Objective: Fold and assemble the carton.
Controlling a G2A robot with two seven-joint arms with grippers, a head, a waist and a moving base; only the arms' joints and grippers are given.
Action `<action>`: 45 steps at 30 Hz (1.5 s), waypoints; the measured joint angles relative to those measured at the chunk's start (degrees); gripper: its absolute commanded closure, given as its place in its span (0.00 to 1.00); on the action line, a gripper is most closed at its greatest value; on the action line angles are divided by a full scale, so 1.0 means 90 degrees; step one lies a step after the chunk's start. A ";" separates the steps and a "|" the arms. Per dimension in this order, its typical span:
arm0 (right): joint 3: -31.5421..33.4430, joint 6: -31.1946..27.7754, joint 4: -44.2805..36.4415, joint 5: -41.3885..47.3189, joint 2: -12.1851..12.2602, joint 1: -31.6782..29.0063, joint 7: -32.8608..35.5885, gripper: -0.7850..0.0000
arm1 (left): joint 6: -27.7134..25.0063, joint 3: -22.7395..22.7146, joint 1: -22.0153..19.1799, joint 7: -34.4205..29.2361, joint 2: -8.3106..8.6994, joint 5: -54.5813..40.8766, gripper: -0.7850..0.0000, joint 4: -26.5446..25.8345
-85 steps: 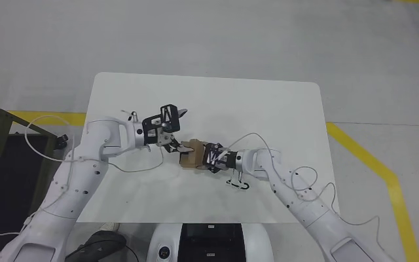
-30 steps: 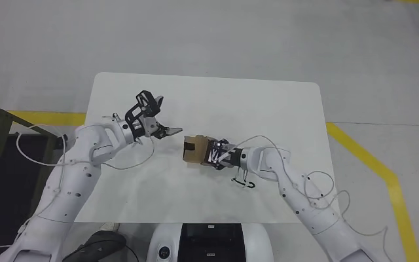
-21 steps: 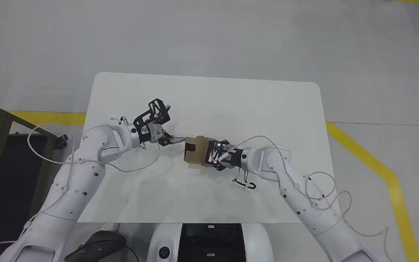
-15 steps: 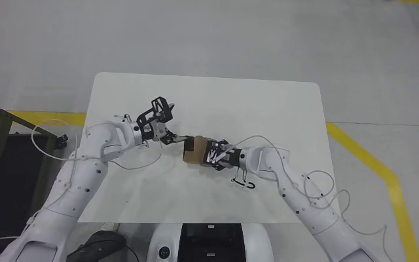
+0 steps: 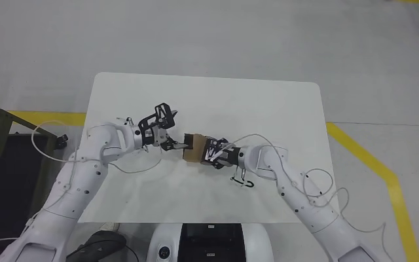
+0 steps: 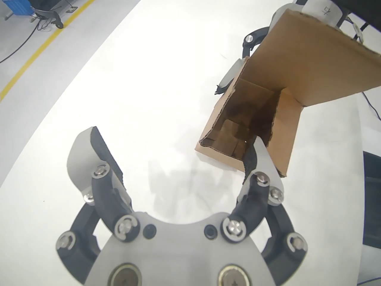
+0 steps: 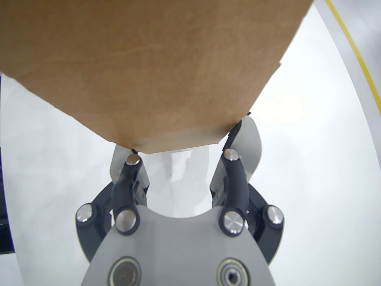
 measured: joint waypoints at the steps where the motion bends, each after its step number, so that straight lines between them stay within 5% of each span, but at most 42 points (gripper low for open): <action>1: -0.0002 0.0002 -0.0013 0.0007 0.0000 0.0005 0.0015 0.84 | 0.0018 0.0030 -0.0030 -0.0050 -0.0006 0.0009 0.00 0.0017; 6: 0.0000 0.0008 -0.0047 0.0004 0.0008 0.0009 0.0047 0.71 | 0.0195 0.0160 -0.0123 -0.0272 -0.0034 0.0079 0.00 0.0128; 10: -0.0025 -0.0025 -0.0053 -0.0009 0.0011 0.0020 0.0024 0.50 | 0.0250 0.0242 -0.0153 -0.0356 -0.0051 0.0088 0.00 0.0238; 11: -0.0037 -0.0036 -0.0049 -0.0013 0.0010 0.0026 0.0010 0.35 | 0.0258 0.0247 -0.0156 -0.0371 -0.0052 0.0088 0.00 0.0263; 15: -0.0103 -0.0073 -0.0008 -0.0024 -0.0003 0.0069 -0.0076 0.00 | 0.0280 0.0254 -0.0157 -0.0414 -0.0054 0.0074 0.00 0.0357; 45: -0.0703 -0.0256 0.1649 -0.0078 -0.0281 0.0898 -0.2155 0.00 | 0.0288 -0.0095 0.0175 -0.0500 0.0038 -0.0019 0.00 0.0438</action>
